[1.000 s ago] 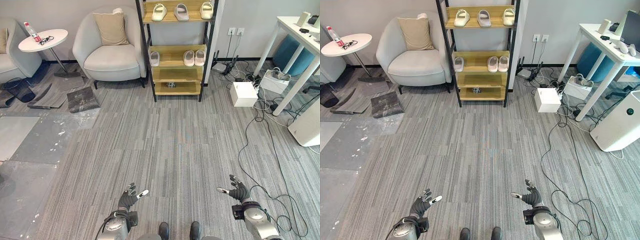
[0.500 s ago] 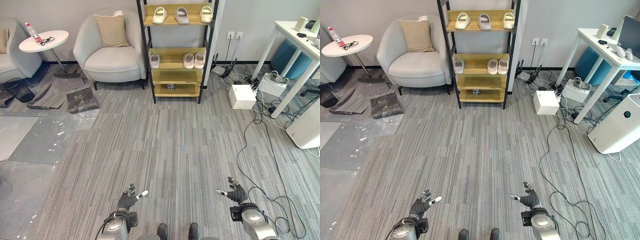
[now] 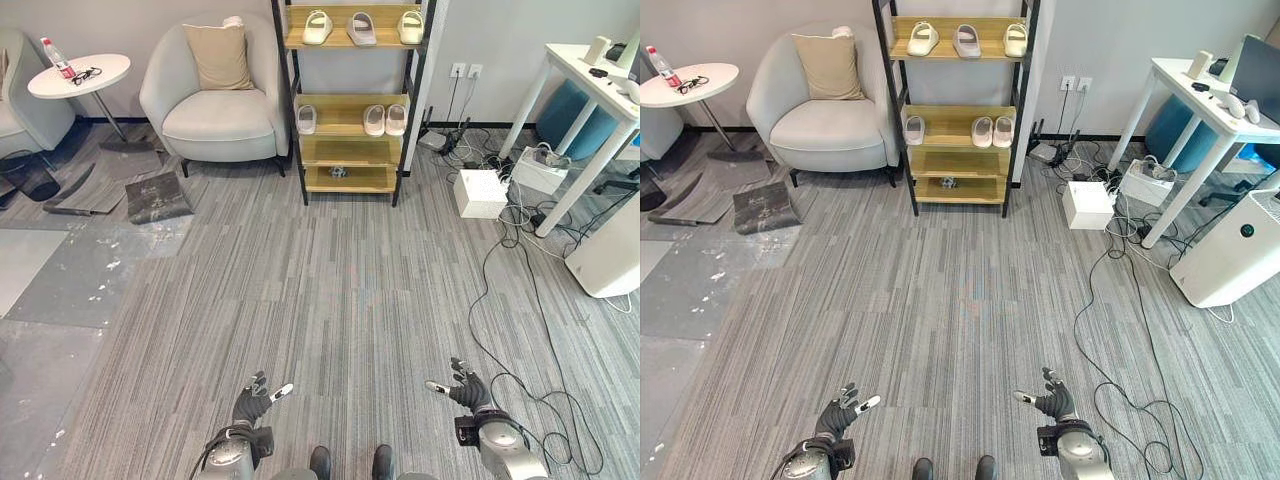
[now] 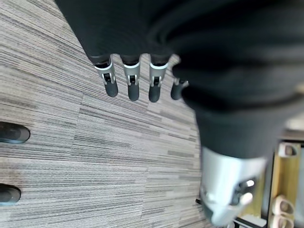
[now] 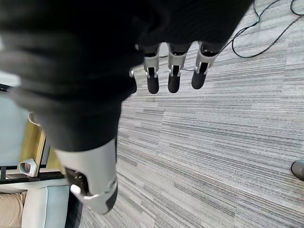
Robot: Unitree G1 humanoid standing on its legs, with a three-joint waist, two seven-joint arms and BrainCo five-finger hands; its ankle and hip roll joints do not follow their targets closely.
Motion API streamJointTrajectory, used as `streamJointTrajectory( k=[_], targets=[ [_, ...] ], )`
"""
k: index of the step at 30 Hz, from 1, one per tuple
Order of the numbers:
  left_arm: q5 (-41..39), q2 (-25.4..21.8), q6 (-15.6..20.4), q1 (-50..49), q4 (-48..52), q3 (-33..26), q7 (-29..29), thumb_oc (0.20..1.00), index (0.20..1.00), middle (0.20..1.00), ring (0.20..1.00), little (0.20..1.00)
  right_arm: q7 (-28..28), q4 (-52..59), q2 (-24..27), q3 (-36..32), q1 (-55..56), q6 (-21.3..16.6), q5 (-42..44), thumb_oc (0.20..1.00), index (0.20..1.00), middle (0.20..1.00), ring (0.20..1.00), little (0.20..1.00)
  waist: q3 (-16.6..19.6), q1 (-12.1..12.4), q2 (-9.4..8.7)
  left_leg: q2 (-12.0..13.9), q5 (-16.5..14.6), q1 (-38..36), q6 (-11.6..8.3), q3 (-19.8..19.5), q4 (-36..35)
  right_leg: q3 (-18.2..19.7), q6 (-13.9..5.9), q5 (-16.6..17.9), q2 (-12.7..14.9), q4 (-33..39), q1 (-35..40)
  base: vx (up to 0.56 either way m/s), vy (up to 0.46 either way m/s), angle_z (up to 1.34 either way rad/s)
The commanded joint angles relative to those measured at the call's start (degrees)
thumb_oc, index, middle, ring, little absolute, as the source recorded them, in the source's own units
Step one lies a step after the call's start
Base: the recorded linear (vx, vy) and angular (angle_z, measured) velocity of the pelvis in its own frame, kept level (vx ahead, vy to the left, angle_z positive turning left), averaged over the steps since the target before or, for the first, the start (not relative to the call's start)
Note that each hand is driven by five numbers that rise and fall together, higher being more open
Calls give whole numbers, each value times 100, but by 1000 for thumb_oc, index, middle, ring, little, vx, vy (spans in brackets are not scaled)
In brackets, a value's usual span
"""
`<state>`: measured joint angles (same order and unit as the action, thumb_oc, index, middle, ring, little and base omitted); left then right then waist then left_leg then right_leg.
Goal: Arrange the slippers neatly on the shoe rack.
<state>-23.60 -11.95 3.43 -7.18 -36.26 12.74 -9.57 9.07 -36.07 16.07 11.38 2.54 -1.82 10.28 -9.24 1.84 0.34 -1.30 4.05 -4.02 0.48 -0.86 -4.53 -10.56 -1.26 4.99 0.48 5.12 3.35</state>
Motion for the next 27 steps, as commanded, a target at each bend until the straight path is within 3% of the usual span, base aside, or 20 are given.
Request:
streamJointTrajectory(
  k=[1,9,13,14,17,21,24,26,27],
  targets=[
    [55,-135,153,223,-46,-165,-96,1000,1000,1000,1000,1000,-12,247,89,185,-206,-131,124,1000,1000,1000,1000,1000,-55,-27,-175,207,-469,21,-273,-379,-47,-6,-505,-748,527,-12,231,0,0,0],
    [-108,-222,265,295,-51,-339,-296,1000,1000,1000,1000,1000,86,373,142,192,-584,-153,140,1000,1000,1000,1000,1000,-335,94,-274,8,-558,410,-118,-366,235,-2,-605,-603,704,-74,-9,-10,77,-4],
    [-12,-328,266,309,0,-401,-272,1000,1000,1000,1000,1000,154,366,229,-78,-589,-160,148,1000,1000,1000,1000,1000,-420,94,-242,-165,-721,489,97,-349,405,98,-773,-711,994,-1260,-590,22,214,-3],
    [47,-402,296,268,49,-466,-251,1000,1000,1000,1000,1000,191,361,307,-257,-570,-176,159,1000,1000,1000,1000,1000,-592,43,-189,-228,-804,318,222,-312,404,173,-808,-381,1144,-2329,-1061,52,250,-9],
    [12,-427,316,243,98,-551,-265,1000,1000,1000,1000,1000,210,331,325,-383,-521,-198,208,1000,1000,1000,1000,1000,-677,26,-182,-207,-871,133,219,-310,328,94,-743,-321,1159,-2473,-1418,116,88,-14],
    [-8,-460,330,327,72,-599,-232,1000,1000,1000,1000,1000,230,295,465,-477,-568,-208,247,1000,1000,1000,1000,1000,-817,-116,-236,-182,-1044,-238,153,-333,169,-180,-786,-79,1029,-1622,-1801,234,-30,-12],
    [66,-444,274,423,83,-669,-222,1000,1000,1000,1000,1000,305,277,474,-630,-480,-208,235,1000,1000,1000,1000,1000,-792,-271,-300,-208,-1279,-584,108,-378,168,-615,-838,136,899,-959,-1966,340,-78,1],
    [184,-417,244,481,-7,-590,-119,1000,1000,1000,1000,1000,277,256,539,-767,-282,-210,242,1000,1000,1000,1000,1000,-692,-384,-252,-112,-1545,-866,-5,-488,327,-589,-719,16,744,-858,-1786,483,-139,32],
    [184,-419,245,483,-9,-590,-119,1000,1000,1000,1000,1000,277,256,537,-768,-283,-210,242,1000,1000,1000,1000,1000,-687,-395,-269,-130,-1528,-849,-2,-499,328,-592,-721,31,765,-847,-1793,424,-134,66]
  ],
)
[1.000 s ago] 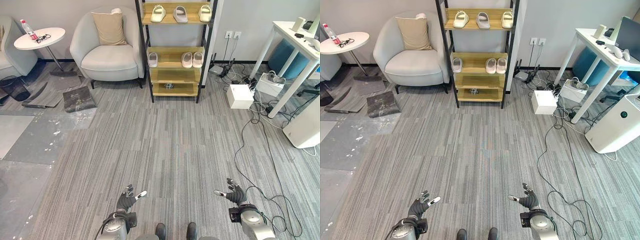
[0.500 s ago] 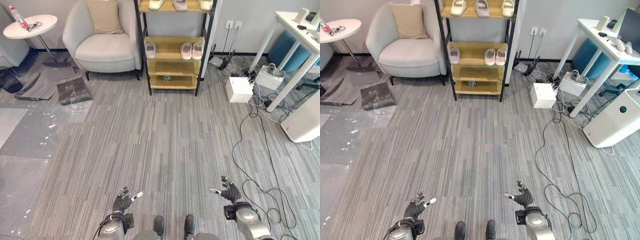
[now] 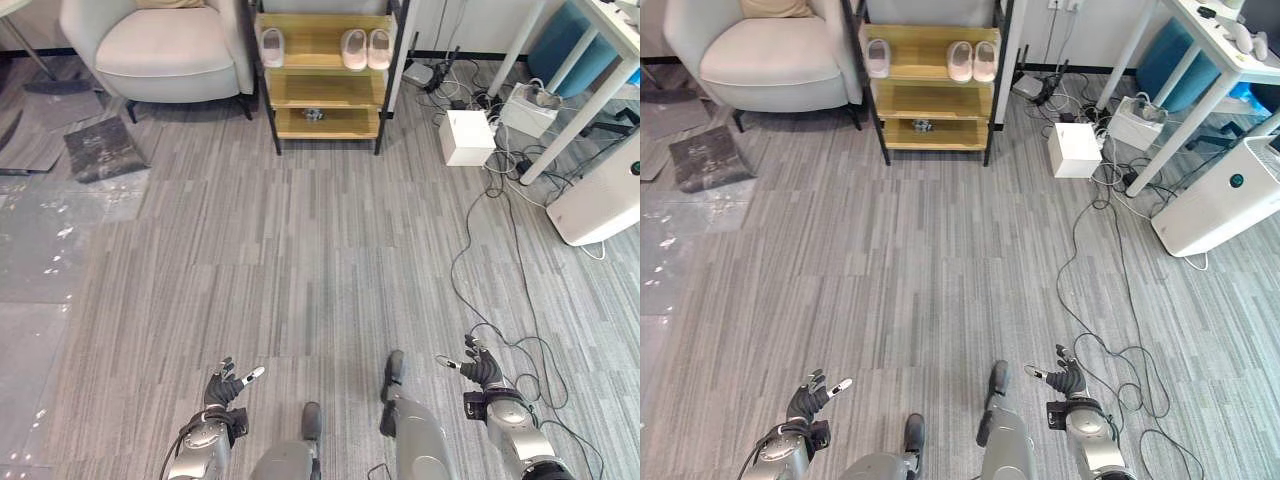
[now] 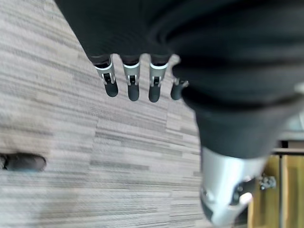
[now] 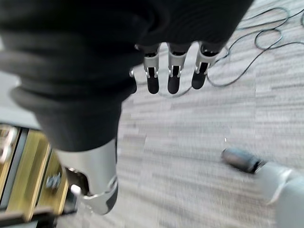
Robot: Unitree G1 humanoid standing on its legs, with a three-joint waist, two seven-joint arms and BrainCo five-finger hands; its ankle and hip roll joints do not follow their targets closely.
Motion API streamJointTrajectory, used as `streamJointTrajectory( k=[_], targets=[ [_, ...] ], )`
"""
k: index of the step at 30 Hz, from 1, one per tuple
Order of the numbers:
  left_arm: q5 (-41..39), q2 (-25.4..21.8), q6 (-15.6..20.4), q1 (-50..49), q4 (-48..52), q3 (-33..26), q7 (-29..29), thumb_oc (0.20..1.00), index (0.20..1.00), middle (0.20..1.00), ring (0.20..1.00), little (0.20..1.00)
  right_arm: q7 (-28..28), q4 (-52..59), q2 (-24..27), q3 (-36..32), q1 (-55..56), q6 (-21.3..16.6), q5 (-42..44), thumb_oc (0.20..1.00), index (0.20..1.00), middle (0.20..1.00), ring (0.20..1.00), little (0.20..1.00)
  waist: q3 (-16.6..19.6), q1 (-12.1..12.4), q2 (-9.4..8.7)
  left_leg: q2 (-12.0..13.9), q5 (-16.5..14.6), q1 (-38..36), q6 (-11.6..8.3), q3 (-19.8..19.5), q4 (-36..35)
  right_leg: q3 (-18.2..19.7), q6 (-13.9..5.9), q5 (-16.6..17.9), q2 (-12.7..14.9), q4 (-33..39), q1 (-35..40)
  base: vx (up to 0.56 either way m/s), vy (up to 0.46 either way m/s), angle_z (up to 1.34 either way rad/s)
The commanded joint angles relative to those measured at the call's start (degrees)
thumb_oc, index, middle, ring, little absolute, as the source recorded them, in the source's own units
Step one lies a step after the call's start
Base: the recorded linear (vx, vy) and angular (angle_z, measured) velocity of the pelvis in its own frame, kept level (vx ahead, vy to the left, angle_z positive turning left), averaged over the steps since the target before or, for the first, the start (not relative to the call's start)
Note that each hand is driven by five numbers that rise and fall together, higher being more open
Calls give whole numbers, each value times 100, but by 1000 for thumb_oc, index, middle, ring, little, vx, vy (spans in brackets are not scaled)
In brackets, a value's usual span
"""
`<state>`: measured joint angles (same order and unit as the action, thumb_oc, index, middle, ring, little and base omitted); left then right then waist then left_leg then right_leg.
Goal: Arrange the slippers neatly on the shoe rack.
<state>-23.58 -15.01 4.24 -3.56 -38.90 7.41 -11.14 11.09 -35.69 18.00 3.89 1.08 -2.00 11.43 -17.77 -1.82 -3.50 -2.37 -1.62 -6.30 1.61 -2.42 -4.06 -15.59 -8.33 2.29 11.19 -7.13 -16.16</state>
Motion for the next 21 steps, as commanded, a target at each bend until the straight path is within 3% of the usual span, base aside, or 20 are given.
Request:
streamJointTrajectory(
  k=[1,3,4,5,6,7,9,12,14,15,16,17,21],
  targets=[
    [204,-47,160,108,173,-21,50,1000,1000,1000,1000,1000,41,150,405,-80,12,-206,146,1000,1000,1000,1000,1000,311,-74,195,88,-1012,-660,-222,-351,602,-101,144,165,-445,331,303,377,-118,66],
    [160,-3,155,84,174,6,71,1000,1000,1000,1000,1000,15,147,431,-102,40,-214,176,1000,1000,1000,1000,1000,351,-106,205,62,-870,-537,-303,-389,957,-128,207,144,-473,371,410,326,-115,22],
    [76,61,179,91,151,30,74,1000,1000,1000,1000,1000,-29,188,495,-107,77,-230,205,1000,1000,1000,1000,1000,328,-74,248,14,-567,-331,-470,-383,1563,-175,306,25,-547,379,608,173,-75,18],
    [76,60,179,91,151,30,75,1000,1000,1000,1000,1000,-29,188,495,-107,77,-230,205,1000,1000,1000,1000,1000,330,-76,248,14,-568,-327,-470,-385,1566,-176,306,25,-546,379,606,340,-148,8],
    [27,105,210,166,76,90,65,1000,1000,1000,1000,1000,-58,230,551,-77,62,-258,207,1000,1000,1000,1000,1000,250,4,215,-102,-173,121,-666,-416,2440,-193,415,-82,-534,425,834,229,-105,-11],
    [9,102,214,181,72,113,54,1000,1000,1000,1000,1000,-58,242,565,-59,57,-242,187,1000,1000,1000,1000,1000,206,51,211,-72,-53,285,-748,-339,2712,-201,476,-170,-568,422,931,290,-132,-12],
    [-28,96,189,224,49,121,36,1000,1000,1000,1000,1000,-40,208,550,-15,14,-220,196,1000,1000,1000,1000,1000,146,121,139,19,37,691,-758,-131,2864,-185,532,-296,-558,497,1125,206,-89,-6],
    [-2,67,163,216,38,142,43,1000,1000,1000,1000,1000,-17,184,507,36,-43,-218,235,1000,1000,1000,1000,1000,69,315,-55,81,-439,1349,-520,110,2423,-135,484,-505,-492,638,1498,285,-53,4],
    [18,37,157,191,52,130,15,1000,1000,1000,1000,1000,-10,183,455,97,-42,-216,190,1000,1000,1000,1000,1000,131,363,-88,239,-283,1535,-497,101,1698,-108,427,-590,-502,702,1626,271,28,-6],
    [18,36,155,185,55,131,14,1000,1000,1000,1000,1000,-10,184,454,99,-38,-216,190,1000,1000,1000,1000,1000,126,369,-95,237,-271,1502,-499,107,1661,-102,427,-596,-499,705,1639,212,54,-9],
    [45,47,134,200,-14,124,0,1000,1000,1000,1000,1000,-1,155,422,135,-54,-210,176,1000,1000,1000,1000,1000,139,405,-70,447,80,1616,-553,90,1239,-86,410,-650,-535,741,1730,326,124,-42],
    [76,10,106,238,-5,109,-36,1000,1000,1000,1000,1000,19,148,419,173,-57,-201,141,1000,1000,1000,1000,1000,146,462,-37,869,648,1898,-662,99,534,-58,362,-768,-530,802,1939,409,176,-45],
    [152,-27,67,287,-43,74,-56,1000,1000,1000,1000,1000,36,154,413,196,-74,-172,94,1000,1000,1000,1000,1000,178,480,-24,1102,959,2036,-785,396,46,-24,291,-830,-469,870,2191,290,179,-11]
  ],
)
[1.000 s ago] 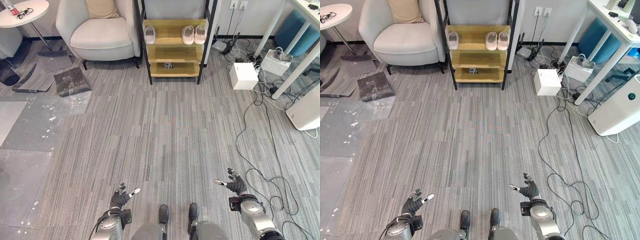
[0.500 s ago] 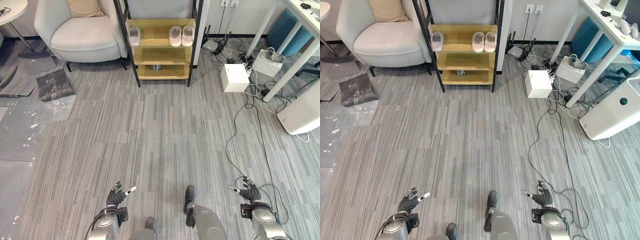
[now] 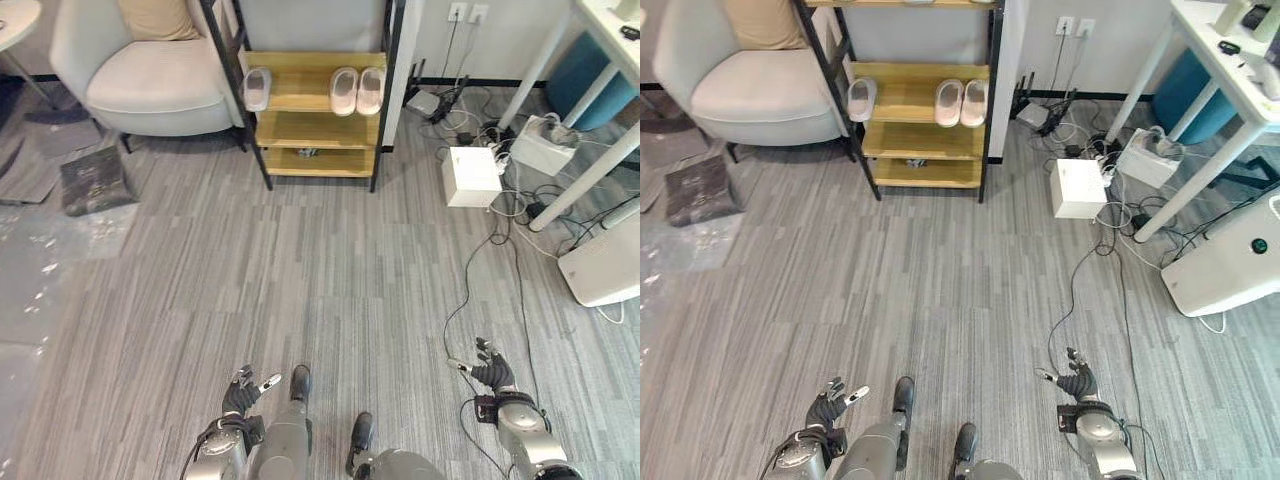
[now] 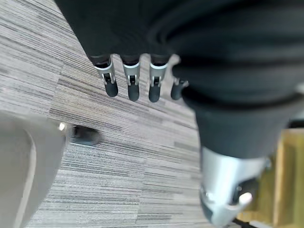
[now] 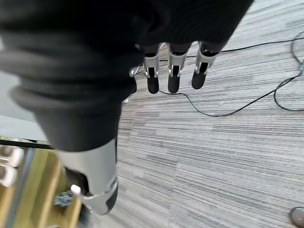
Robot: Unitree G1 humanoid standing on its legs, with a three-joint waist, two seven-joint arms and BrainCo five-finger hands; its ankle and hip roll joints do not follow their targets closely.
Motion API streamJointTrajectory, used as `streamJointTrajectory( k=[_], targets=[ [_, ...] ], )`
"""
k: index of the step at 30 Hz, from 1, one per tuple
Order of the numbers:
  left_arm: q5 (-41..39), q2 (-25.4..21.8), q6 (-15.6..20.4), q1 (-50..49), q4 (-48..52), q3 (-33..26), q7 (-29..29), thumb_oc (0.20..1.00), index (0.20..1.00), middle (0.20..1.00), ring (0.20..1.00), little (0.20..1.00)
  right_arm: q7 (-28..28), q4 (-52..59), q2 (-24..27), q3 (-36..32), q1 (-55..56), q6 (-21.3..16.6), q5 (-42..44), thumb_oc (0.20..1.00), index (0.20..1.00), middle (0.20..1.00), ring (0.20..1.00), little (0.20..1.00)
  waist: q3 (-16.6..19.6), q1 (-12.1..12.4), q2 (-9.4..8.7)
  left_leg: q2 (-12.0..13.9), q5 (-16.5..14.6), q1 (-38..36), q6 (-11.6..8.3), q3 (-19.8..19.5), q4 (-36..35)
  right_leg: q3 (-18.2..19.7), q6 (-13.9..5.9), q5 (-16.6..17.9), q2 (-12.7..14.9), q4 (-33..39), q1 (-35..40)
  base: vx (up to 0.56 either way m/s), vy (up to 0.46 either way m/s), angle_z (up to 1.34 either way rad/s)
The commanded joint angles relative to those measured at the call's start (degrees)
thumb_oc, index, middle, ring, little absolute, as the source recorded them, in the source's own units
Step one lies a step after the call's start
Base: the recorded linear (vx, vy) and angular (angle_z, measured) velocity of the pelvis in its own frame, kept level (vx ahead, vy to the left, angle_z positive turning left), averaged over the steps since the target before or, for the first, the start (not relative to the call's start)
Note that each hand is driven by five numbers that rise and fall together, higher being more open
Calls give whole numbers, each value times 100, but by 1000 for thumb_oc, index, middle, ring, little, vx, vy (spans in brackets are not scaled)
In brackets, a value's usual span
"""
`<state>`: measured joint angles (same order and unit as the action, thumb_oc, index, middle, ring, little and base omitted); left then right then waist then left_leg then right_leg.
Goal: Arrange the slippers neatly on the shoe rack.
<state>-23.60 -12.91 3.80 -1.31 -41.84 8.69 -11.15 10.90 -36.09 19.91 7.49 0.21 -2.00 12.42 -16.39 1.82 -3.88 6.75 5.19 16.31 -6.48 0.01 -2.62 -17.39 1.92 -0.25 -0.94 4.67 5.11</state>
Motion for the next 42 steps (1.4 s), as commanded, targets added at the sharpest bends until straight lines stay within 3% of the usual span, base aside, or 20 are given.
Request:
streamJointTrajectory(
  k=[1,2,4,7,9,12,17,18,20,26,27,28,30,32,34,35,39,40,41,42],
  targets=[
    [144,-255,108,65,272,-79,-51,1000,1000,1000,1000,1000,34,216,222,-184,16,-153,-21,1000,1000,1000,1000,1000,119,98,37,208,331,-320,18,270,-82,179,-779,-578,762,-306,149,377,262,-8],
    [186,-234,109,-9,243,-81,-40,1000,1000,1000,1000,1000,18,231,154,-183,70,-135,-63,1000,1000,1000,1000,1000,250,160,56,160,447,-418,31,217,-66,167,-871,-588,839,-305,323,502,364,-15],
    [254,-280,101,23,184,-6,24,1000,1000,1000,1000,1000,-24,197,39,-222,68,-108,-38,1000,1000,1000,1000,1000,392,157,-63,-135,113,-459,227,249,292,350,-1024,-494,1195,-701,325,530,432,-9],
    [333,-385,103,7,346,110,47,1000,1000,1000,1000,1000,-15,253,-94,-168,-12,-136,4,1000,1000,1000,1000,1000,337,144,-149,-483,-267,-566,568,355,589,589,-1140,122,1612,-1909,-144,282,343,2],
    [383,-418,85,19,410,153,57,1000,1000,1000,1000,1000,-20,275,-138,-112,-66,-136,-16,1000,1000,1000,1000,1000,290,117,-76,-639,-418,-805,743,408,541,553,-1080,496,1805,-2584,-407,224,311,17],
    [375,-432,109,-4,556,165,75,1000,1000,1000,1000,1000,-47,271,-159,-51,-97,-131,-40,1000,1000,1000,1000,1000,161,-13,73,-654,-590,-1238,830,381,367,604,-968,381,1582,-3009,-1028,273,211,20],
    [351,-437,104,57,635,143,101,1000,1000,1000,1000,1000,-29,278,-162,-53,-160,-123,-25,1000,1000,1000,1000,1000,6,-155,109,-686,-798,-1764,760,298,147,87,-998,269,1350,-1851,-1444,295,8,0],
    [427,-477,93,127,710,128,113,1000,1000,1000,1000,1000,-2,308,-149,-69,-149,-126,-23,1000,1000,1000,1000,1000,-25,-268,49,-738,-921,-2008,695,216,60,24,-1120,436,1170,-1067,-1649,260,-53,8],
    [543,-477,89,173,689,79,129,1000,1000,1000,1000,1000,11,333,-158,-95,-116,-142,-53,1000,1000,1000,1000,1000,3,-353,17,-751,-1020,-2166,651,163,43,-59,-1168,617,1082,-588,-1735,445,-95,11],
    [680,-444,88,188,569,91,199,1000,1000,1000,1000,1000,-59,338,-122,-162,66,-141,-77,1000,1000,1000,1000,1000,201,-489,12,-650,-1493,-2639,492,29,250,-91,-1048,631,950,-397,-1607,425,-129,40],
    [637,-378,83,143,543,107,183,1000,1000,1000,1000,1000,-74,320,-82,-184,85,-140,-68,1000,1000,1000,1000,1000,280,-506,95,-556,-1417,-2672,373,23,630,-139,-916,513,836,-551,-1444,487,-210,26],
    [474,-308,118,117,469,126,182,1000,1000,1000,1000,1000,-93,309,14,-179,63,-180,3,1000,1000,1000,1000,1000,262,-461,169,-519,-1056,-2459,175,-40,1532,-111,-732,321,692,-573,-1207,477,-208,13],
    [474,-311,119,120,467,125,181,1000,1000,1000,1000,1000,-94,308,11,-179,61,-180,3,1000,1000,1000,1000,1000,278,-478,147,-545,-1031,-2429,181,-55,1528,-120,-736,332,721,-569,-1229,196,-112,7],
    [421,-268,142,240,386,275,167,1000,1000,1000,1000,1000,-101,303,134,-145,10,-247,98,1000,1000,1000,1000,1000,119,-396,64,-688,-493,-1767,13,-205,2854,6,-497,75,644,-538,-886,334,-208,-13],
    [382,-259,161,273,382,321,147,1000,1000,1000,1000,1000,-85,279,167,-114,-7,-234,113,1000,1000,1000,1000,1000,30,-288,-17,-765,-475,-1398,17,-248,3130,57,-422,-42,630,-476,-710,268,-138,-33],
    [352,-244,160,269,399,355,129,1000,1000,1000,1000,1000,-61,252,186,-89,-54,-223,133,1000,1000,1000,1000,1000,-28,-168,-82,-931,-654,-901,135,-296,2930,147,-431,-133,618,-404,-524,270,-64,-27],
    [390,-255,144,212,370,342,125,1000,1000,1000,1000,1000,-58,235,180,-41,-68,-228,108,1000,1000,1000,1000,1000,10,-53,-127,-898,-891,-549,294,-269,2154,264,-498,-257,570,-267,-324,287,2,-35],
    [437,-247,113,141,384,345,97,1000,1000,1000,1000,1000,-60,177,169,26,-63,-227,49,1000,1000,1000,1000,1000,42,69,-11,-676,-267,-457,258,-446,879,361,-544,-368,410,-147,-65,528,96,-23],
    [507,-254,59,108,380,336,106,1000,1000,1000,1000,1000,-68,159,170,73,-48,-207,8,1000,1000,1000,1000,1000,75,117,44,-560,33,-405,231,-436,299,379,-538,-463,347,-120,74,421,83,-25],
    [507,-254,59,108,380,336,106,1000,1000,1000,1000,1000,-68,159,169,73,-48,-207,8,1000,1000,1000,1000,1000,72,118,43,-560,36,-412,231,-434,293,381,-538,-463,348,-120,77,338,113,-24]
  ],
)
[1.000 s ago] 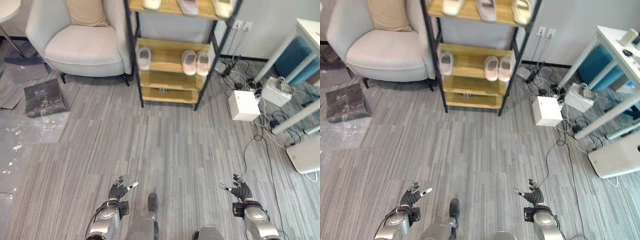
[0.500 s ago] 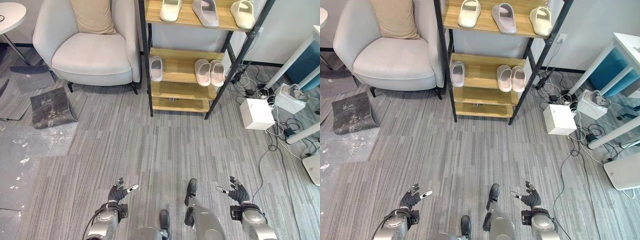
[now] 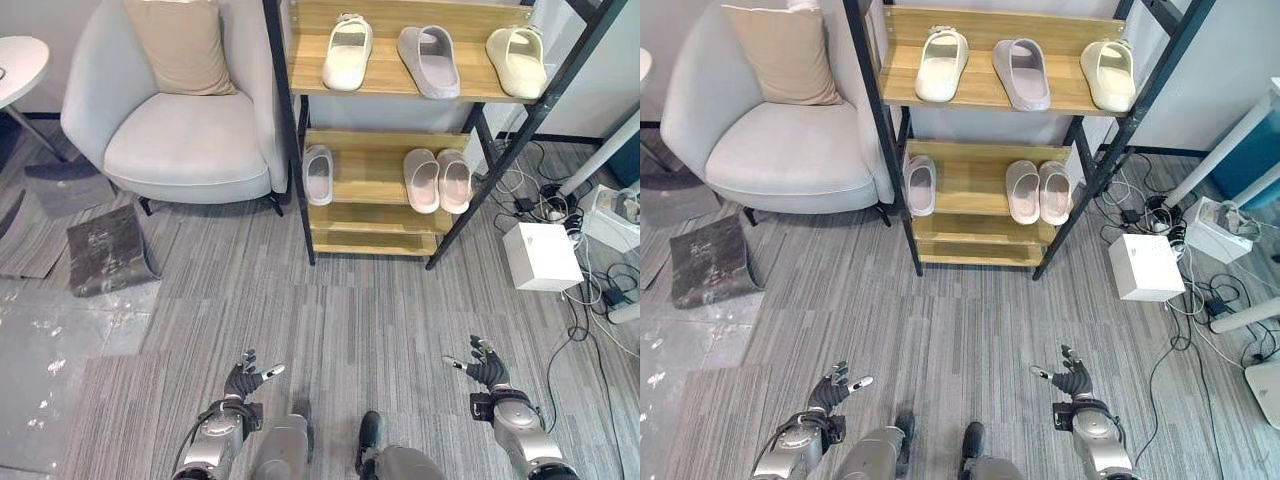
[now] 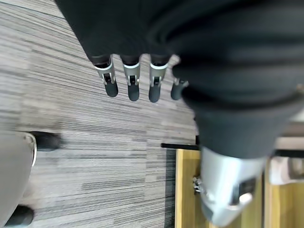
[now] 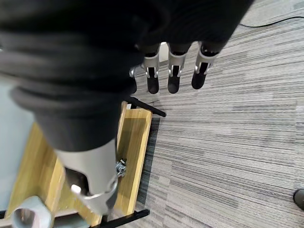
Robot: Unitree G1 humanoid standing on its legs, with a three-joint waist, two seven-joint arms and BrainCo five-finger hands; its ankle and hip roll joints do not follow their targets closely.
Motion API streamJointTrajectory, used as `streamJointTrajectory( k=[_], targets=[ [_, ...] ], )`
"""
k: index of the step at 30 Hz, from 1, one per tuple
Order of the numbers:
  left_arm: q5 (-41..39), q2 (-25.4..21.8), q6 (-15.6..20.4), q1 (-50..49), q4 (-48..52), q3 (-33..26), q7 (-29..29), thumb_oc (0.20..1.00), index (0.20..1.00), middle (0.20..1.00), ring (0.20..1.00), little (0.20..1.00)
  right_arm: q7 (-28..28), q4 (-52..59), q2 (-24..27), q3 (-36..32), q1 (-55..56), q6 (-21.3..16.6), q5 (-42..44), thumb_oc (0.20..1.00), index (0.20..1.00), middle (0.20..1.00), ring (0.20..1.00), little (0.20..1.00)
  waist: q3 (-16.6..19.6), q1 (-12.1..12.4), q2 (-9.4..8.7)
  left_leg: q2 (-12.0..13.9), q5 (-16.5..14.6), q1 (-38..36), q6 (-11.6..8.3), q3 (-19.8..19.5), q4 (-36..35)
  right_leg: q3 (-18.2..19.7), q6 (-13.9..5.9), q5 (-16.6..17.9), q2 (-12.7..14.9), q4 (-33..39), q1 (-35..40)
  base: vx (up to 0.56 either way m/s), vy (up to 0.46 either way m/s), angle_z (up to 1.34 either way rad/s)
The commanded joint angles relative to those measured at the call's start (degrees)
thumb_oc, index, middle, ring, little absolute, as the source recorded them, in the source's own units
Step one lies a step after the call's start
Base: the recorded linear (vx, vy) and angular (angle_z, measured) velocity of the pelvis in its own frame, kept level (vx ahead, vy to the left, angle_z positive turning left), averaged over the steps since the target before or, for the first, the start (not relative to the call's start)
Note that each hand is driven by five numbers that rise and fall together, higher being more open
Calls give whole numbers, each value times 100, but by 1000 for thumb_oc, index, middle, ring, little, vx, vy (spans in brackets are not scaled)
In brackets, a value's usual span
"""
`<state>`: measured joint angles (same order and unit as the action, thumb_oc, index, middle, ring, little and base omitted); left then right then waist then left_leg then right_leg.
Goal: Arrange the slippers neatly on the shoe rack.
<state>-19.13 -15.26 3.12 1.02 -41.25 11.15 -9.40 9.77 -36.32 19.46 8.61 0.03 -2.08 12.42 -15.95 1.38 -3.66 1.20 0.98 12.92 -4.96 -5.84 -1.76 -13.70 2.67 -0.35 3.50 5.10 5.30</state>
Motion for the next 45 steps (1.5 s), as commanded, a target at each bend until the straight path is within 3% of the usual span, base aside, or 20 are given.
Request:
streamJointTrajectory(
  k=[1,7,9,10,12,13,15,19,20,26,29,33,35,36,37,40,41,42,43,45],
  targets=[
    [85,-10,107,-148,267,53,-45,1000,1000,1000,1000,1000,24,199,222,-15,-37,-163,-46,1000,1000,1000,1000,1000,94,173,61,-23,610,-101,49,212,19,89,-618,-503,-141,-163,179,249,117,-25],
    [115,27,107,-225,106,59,-47,1000,1000,1000,1000,1000,-10,219,159,-27,-49,-135,-130,1000,1000,1000,1000,1000,338,190,66,-242,447,-411,234,129,82,239,-749,-707,62,-425,353,231,150,-38],
    [151,11,112,-253,125,77,-34,1000,1000,1000,1000,1000,-44,197,103,28,-79,-128,-192,1000,1000,1000,1000,1000,388,256,33,-339,254,-451,364,209,227,294,-876,-754,233,-758,269,200,201,-2],
    [131,-3,110,-264,149,63,-42,1000,1000,1000,1000,1000,-78,216,44,85,-127,-101,-242,1000,1000,1000,1000,1000,372,306,51,-391,100,-544,497,295,311,291,-1025,-677,385,-1402,-14,143,174,-30],
    [130,-4,111,-262,148,63,-41,1000,1000,1000,1000,1000,-78,216,43,84,-128,-101,-242,1000,1000,1000,1000,1000,378,320,47,-393,96,-535,500,310,316,308,-1028,-690,393,-1432,-41,82,106,-42],
    [105,-35,123,-251,175,42,-57,1000,1000,1000,1000,1000,-94,231,12,98,-167,-95,-275,1000,1000,1000,1000,1000,323,306,101,-423,-33,-705,616,382,338,234,-1155,-440,606,-2138,-367,118,127,-34],
    [96,-62,130,-249,160,29,-58,1000,1000,1000,1000,1000,-89,219,-28,73,-156,-75,-279,1000,1000,1000,1000,1000,283,276,160,-424,-126,-918,666,405,240,69,-1179,-107,823,-2419,-641,161,110,-9],
    [33,-94,167,-237,211,17,-43,1000,1000,1000,1000,1000,-84,198,-23,13,-122,-62,-245,1000,1000,1000,1000,1000,193,182,253,-370,-190,-1121,621,304,125,-38,-1136,36,919,-1979,-872,143,-43,3],
    [44,-107,176,-146,119,26,-51,1000,1000,1000,1000,1000,-51,200,-22,-13,-127,-61,-232,1000,1000,1000,1000,1000,141,125,279,-294,-234,-1208,546,231,59,-12,-1176,191,1016,-1468,-971,170,-155,21],
    [213,-149,155,45,-17,35,-42,1000,1000,1000,1000,1000,-11,251,-78,-71,-44,-39,-268,1000,1000,1000,1000,1000,136,-97,233,-113,-439,-1578,335,15,-48,499,-1396,802,1143,-340,-1281,210,-207,28],
    [220,-142,152,43,-119,-29,-27,1000,1000,1000,1000,1000,-36,230,-71,-71,-57,-23,-322,1000,1000,1000,1000,1000,166,-110,237,62,-573,-1845,202,-6,-75,264,-1474,943,1239,-279,-1339,226,-278,37],
    [220,-74,162,-31,-427,-95,11,1000,1000,1000,1000,1000,-124,84,-18,36,-109,-42,-296,1000,1000,1000,1000,1000,347,-70,218,369,-713,-1987,34,70,73,33,-1381,777,1041,-252,-1085,237,-327,-7],
    [97,2,162,-36,-435,-82,6,1000,1000,1000,1000,1000,-134,136,56,59,-103,-84,-201,1000,1000,1000,1000,1000,383,-106,272,557,-600,-1871,-71,-15,365,-25,-1190,551,827,-299,-978,173,-376,-16],
    [83,46,155,16,-456,-7,6,1000,1000,1000,1000,1000,-127,99,127,83,-117,-115,-145,1000,1000,1000,1000,1000,381,-131,304,621,-348,-1757,-140,-96,722,-61,-1046,393,650,-261,-849,120,-310,-3],
    [83,48,156,17,-457,-7,6,1000,1000,1000,1000,1000,-128,98,129,83,-118,-116,-144,1000,1000,1000,1000,1000,378,-139,309,626,-356,-1752,-143,-105,735,-70,-1043,392,645,-259,-842,128,-308,0],
    [-15,101,168,93,-375,102,19,1000,1000,1000,1000,1000,-118,122,219,120,-103,-147,-94,1000,1000,1000,1000,1000,229,-99,239,451,130,-1300,-194,-142,1726,-135,-813,202,479,-77,-447,111,-275,-10],
    [-16,101,168,95,-375,102,19,1000,1000,1000,1000,1000,-118,121,219,119,-104,-147,-94,1000,1000,1000,1000,1000,227,-105,240,449,122,-1289,-193,-148,1746,-141,-814,201,480,-77,-445,79,-269,8],
    [14,92,154,138,-323,160,22,1000,1000,1000,1000,1000,-106,133,227,114,-83,-147,-75,1000,1000,1000,1000,1000,180,-136,179,462,210,-1104,-186,122,1979,-210,-760,149,480,-45,-366,54,-163,15],
    [33,94,141,147,-273,175,46,1000,1000,1000,1000,1000,-116,139,231,102,-62,-125,-67,1000,1000,1000,1000,1000,181,-117,166,394,133,-1026,-174,177,1994,-222,-735,101,458,-32,-347,89,-216,33],
    [85,104,131,126,-237,214,44,1000,1000,1000,1000,1000,-114,112,236,112,-50,-103,-74,1000,1000,1000,1000,1000,199,-34,157,-67,-226,-865,-67,39,1697,-168,-750,42,416,-10,-338,120,-145,24]
  ],
)
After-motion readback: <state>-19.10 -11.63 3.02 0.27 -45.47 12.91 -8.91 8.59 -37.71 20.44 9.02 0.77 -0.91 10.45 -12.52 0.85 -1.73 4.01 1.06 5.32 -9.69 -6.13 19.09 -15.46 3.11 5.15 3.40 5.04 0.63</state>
